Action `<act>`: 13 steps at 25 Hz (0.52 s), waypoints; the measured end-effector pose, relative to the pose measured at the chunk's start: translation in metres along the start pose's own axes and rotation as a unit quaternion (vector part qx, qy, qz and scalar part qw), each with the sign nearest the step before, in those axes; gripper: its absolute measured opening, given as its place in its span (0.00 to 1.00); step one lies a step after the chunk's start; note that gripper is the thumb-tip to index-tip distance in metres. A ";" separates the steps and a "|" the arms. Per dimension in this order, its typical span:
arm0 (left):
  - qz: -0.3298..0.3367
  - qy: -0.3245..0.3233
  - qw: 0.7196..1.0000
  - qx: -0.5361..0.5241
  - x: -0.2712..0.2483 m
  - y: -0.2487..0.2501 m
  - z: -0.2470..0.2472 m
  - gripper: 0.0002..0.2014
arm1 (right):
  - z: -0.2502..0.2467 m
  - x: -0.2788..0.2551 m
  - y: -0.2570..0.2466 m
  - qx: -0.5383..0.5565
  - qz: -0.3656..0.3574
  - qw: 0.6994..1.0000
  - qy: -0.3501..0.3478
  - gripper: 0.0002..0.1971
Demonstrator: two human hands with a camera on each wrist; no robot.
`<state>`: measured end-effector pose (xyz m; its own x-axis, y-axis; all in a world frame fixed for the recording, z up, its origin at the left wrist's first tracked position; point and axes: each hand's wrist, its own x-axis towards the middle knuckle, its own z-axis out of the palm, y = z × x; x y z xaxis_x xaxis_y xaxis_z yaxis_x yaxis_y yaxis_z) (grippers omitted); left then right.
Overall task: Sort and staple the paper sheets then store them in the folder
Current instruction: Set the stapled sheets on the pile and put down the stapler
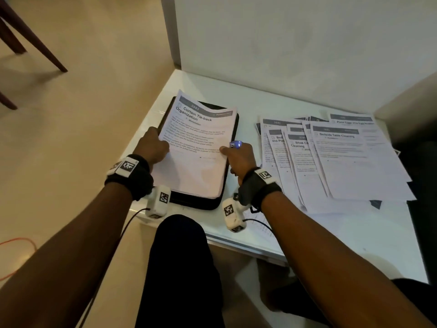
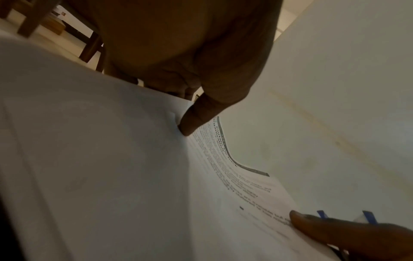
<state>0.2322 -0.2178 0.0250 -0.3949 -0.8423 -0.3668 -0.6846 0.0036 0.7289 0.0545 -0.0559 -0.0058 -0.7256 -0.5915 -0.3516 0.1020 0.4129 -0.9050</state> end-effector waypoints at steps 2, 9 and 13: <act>0.001 0.006 0.999 0.050 0.010 -0.008 0.002 0.20 | 0.012 0.011 0.006 -0.049 -0.012 0.999 0.000 0.08; -0.026 0.038 0.990 0.135 0.010 -0.021 0.009 0.25 | 0.004 0.008 0.024 -0.084 0.010 0.996 0.007 0.16; -0.016 0.052 0.980 0.193 -0.011 -0.001 0.007 0.28 | -0.034 -0.021 0.030 -0.055 0.043 0.997 0.014 0.09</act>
<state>0.2327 -0.2045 0.0242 -0.3186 -0.8953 -0.3115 -0.8846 0.1627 0.4370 0.0496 -0.0075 -0.0171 -0.7363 -0.5318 -0.4184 0.0898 0.5361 -0.8394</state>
